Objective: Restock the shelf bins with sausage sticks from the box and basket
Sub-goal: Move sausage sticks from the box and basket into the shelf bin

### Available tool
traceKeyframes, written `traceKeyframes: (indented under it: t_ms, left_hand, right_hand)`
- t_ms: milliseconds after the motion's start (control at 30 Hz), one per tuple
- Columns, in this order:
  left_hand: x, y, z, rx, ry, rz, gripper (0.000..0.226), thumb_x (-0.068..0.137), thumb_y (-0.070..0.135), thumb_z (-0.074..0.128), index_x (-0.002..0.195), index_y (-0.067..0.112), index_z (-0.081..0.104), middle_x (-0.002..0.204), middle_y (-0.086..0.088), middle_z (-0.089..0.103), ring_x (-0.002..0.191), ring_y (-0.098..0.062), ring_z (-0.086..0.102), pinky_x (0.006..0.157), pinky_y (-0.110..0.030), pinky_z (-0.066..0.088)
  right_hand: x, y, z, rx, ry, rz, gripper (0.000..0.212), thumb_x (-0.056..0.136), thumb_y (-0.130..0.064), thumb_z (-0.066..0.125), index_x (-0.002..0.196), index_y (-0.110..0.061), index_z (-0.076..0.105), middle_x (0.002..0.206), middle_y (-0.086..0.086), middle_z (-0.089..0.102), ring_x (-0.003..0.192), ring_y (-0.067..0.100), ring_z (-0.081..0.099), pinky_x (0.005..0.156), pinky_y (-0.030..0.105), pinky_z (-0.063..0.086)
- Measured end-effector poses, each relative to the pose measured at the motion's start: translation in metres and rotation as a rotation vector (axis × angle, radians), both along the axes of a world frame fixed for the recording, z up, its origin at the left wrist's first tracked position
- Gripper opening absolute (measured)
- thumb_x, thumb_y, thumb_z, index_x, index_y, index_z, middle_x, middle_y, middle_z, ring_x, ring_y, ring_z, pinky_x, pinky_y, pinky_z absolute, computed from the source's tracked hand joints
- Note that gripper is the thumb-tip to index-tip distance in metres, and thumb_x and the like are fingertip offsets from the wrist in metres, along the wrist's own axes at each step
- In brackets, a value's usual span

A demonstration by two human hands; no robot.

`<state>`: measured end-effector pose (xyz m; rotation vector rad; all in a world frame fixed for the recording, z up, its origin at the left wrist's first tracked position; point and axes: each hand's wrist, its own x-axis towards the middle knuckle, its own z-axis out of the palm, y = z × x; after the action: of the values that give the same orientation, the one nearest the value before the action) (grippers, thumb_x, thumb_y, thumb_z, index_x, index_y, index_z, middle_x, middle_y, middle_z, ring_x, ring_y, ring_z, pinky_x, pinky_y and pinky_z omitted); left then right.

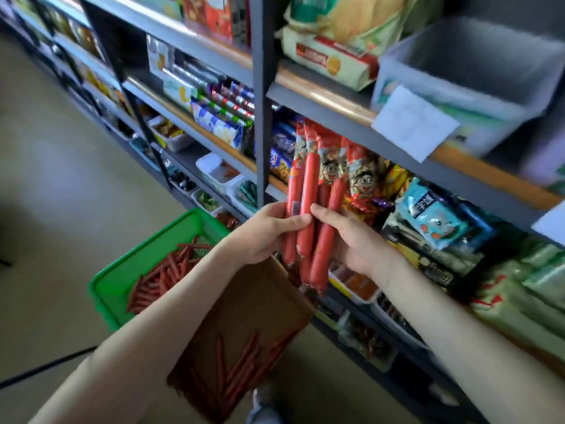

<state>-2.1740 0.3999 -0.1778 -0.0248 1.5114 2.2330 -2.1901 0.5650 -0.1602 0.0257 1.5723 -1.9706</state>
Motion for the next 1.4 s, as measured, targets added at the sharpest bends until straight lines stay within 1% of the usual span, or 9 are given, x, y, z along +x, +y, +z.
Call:
traceKeyframes:
  t_ms: [267,500,633,767,967,1067,1167,1267,1400]
  left_hand:
    - [0.022,0.140,0.108,-0.045,0.341,-0.267,0.029,0.080,0.016,0.056,0.107,0.005,0.059,0.092,-0.004,0.072,0.086,-0.016,0.068,0.073,-0.028,0.056]
    - [0.035,0.260,0.170,-0.075,0.506,-0.398,0.037,0.087,0.010,0.061,0.120,-0.006,0.053,0.111,-0.020,0.064,0.099,-0.026,0.064,0.090,-0.036,0.053]
    - [0.047,0.306,0.186,-0.064,0.495,-0.314,0.019,0.093,0.009,0.053,0.110,0.000,0.056,0.091,-0.010,0.066,0.074,-0.013,0.067,0.067,-0.024,0.056]
    - [0.040,0.329,0.187,-0.037,0.383,-0.261,0.025,0.095,0.015,0.052,0.111,-0.004,0.057,0.089,-0.015,0.067,0.071,-0.018,0.067,0.062,-0.028,0.056]
    - [0.002,0.308,0.196,-0.077,0.249,-0.234,0.023,0.095,0.020,0.051,0.097,-0.003,0.055,0.057,-0.014,0.063,0.047,-0.018,0.061,0.046,-0.024,0.050]
    - [-0.028,0.286,0.199,-0.135,0.256,-0.198,0.023,0.093,0.023,0.054,0.098,0.000,0.054,0.059,-0.012,0.064,0.051,-0.018,0.063,0.051,-0.029,0.051]
    - [-0.055,0.267,0.203,-0.075,0.218,-0.162,0.025,0.092,0.018,0.057,0.108,0.000,0.055,0.085,-0.018,0.063,0.072,-0.025,0.066,0.056,-0.034,0.054]
    - [-0.076,0.255,0.207,-0.087,0.233,-0.181,0.021,0.092,0.018,0.056,0.104,0.001,0.056,0.090,-0.017,0.061,0.082,-0.025,0.062,0.062,-0.032,0.054]
    - [-0.096,0.247,0.205,-0.081,0.243,-0.203,0.027,0.091,0.016,0.057,0.113,0.001,0.054,0.096,-0.016,0.063,0.090,-0.024,0.062,0.068,-0.034,0.052]
  right_hand:
    - [0.069,0.127,0.098,-0.096,0.290,-0.306,0.020,0.094,-0.021,0.052,0.110,-0.015,0.063,0.094,0.003,0.073,0.082,0.016,0.070,0.069,0.032,0.058]
    - [0.107,0.228,0.151,-0.155,0.487,-0.579,0.018,0.093,-0.014,0.053,0.106,-0.010,0.065,0.088,0.007,0.072,0.073,0.016,0.069,0.053,0.025,0.052]
    - [0.110,0.259,0.165,-0.130,0.557,-0.741,0.012,0.092,-0.010,0.056,0.102,-0.010,0.062,0.084,0.007,0.071,0.074,0.017,0.068,0.063,0.030,0.055]
    - [0.100,0.276,0.166,0.133,0.702,-0.899,0.011,0.088,-0.016,0.065,0.097,-0.022,0.065,0.098,0.003,0.070,0.095,0.017,0.067,0.092,0.039,0.051]
    - [0.083,0.290,0.184,0.478,1.040,-0.870,0.023,0.088,-0.018,0.065,0.106,-0.030,0.058,0.093,-0.009,0.068,0.091,0.005,0.064,0.085,0.018,0.048]
    - [0.060,0.296,0.192,0.979,1.150,-0.642,0.035,0.089,-0.025,0.063,0.123,-0.027,0.055,0.107,-0.003,0.066,0.097,0.012,0.060,0.084,0.022,0.043]
    - [0.030,0.297,0.188,1.332,1.157,-0.468,0.042,0.094,-0.029,0.056,0.135,-0.025,0.047,0.123,-0.002,0.060,0.106,0.015,0.057,0.082,0.027,0.045]
    - [-0.005,0.298,0.177,1.410,1.080,-0.394,0.046,0.094,-0.031,0.055,0.138,-0.026,0.042,0.135,-0.001,0.053,0.116,0.020,0.054,0.092,0.034,0.046]
    - [-0.040,0.306,0.173,1.640,0.822,-0.163,0.064,0.088,-0.048,0.056,0.145,-0.033,0.029,0.152,0.000,0.030,0.138,0.024,0.030,0.112,0.046,0.027]
